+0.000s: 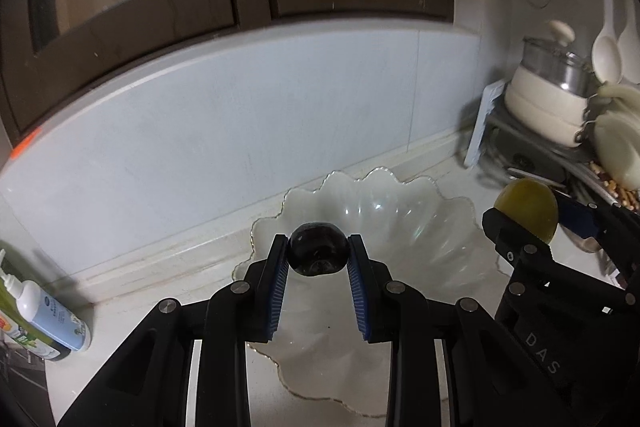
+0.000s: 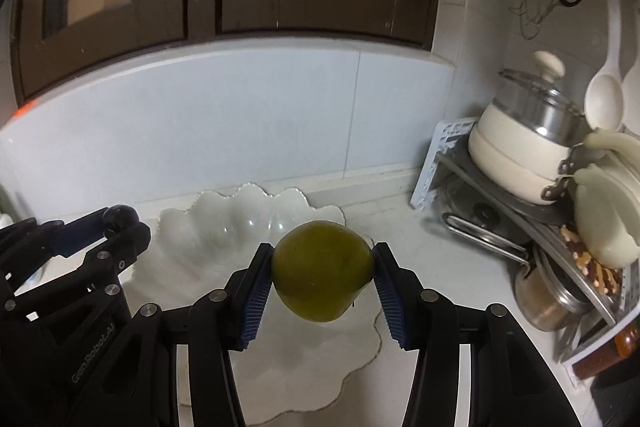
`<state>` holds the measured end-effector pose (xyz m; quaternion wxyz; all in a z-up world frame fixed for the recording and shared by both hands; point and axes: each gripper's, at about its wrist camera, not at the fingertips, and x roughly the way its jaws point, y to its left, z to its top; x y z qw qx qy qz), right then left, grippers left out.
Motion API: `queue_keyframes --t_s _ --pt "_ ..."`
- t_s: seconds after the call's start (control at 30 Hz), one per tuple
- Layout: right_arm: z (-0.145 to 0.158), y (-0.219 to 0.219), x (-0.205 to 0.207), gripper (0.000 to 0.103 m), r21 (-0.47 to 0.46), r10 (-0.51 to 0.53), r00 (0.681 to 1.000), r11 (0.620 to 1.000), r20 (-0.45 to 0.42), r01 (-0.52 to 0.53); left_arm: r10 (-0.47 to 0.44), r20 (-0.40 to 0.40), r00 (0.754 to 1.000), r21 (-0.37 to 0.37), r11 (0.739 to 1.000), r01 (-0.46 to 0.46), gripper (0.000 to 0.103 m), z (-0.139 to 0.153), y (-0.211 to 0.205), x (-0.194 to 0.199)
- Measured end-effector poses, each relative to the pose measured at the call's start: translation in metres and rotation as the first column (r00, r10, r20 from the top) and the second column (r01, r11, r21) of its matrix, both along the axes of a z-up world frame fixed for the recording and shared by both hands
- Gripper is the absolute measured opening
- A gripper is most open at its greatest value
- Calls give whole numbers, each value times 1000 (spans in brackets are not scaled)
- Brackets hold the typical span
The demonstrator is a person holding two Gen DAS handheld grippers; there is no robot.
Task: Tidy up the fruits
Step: 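Carry plum and green fruit to the white bowl with both tools, then open left gripper releasing plum while right gripper releases green fruit into bowl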
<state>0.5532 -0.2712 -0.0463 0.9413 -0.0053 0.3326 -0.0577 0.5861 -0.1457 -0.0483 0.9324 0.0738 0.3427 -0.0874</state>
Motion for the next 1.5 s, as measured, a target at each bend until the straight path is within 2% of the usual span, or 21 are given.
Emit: queue_keyframes --t_s 0.43,0.73,0.9,1.1,1.23,1.3,1.4,1.5 --pt "-45 -8 44 51 10 24 983 1000 -181 -23 1 -124 992 58 998 6 30 -46 -12 41" --pt "-76 -13 62 51 22 39 954 999 -296 -34 -5 -250 968 74 997 24 30 -81 -17 60" --pt "-89 -14 69 51 32 53 938 998 -342 -45 4 -295 955 79 997 20 30 -92 -20 66" --pt "-94 -16 73 52 21 47 932 999 -360 -42 8 -310 951 89 996 21 31 -97 -20 66" --pt "-86 -19 73 53 8 30 939 1000 -343 -29 9 -315 949 72 997 15 45 -96 -18 66" --pt "-83 -22 72 54 14 25 940 1000 -341 -21 6 -310 951 68 998 16 45 -92 -17 64" --pt "-80 -26 70 54 21 18 940 1000 -342 -11 4 -293 956 73 997 18 53 -84 -17 60" --pt "-75 -27 63 54 24 12 943 1000 -334 -5 0 -283 959 78 997 23 53 -75 -17 55"
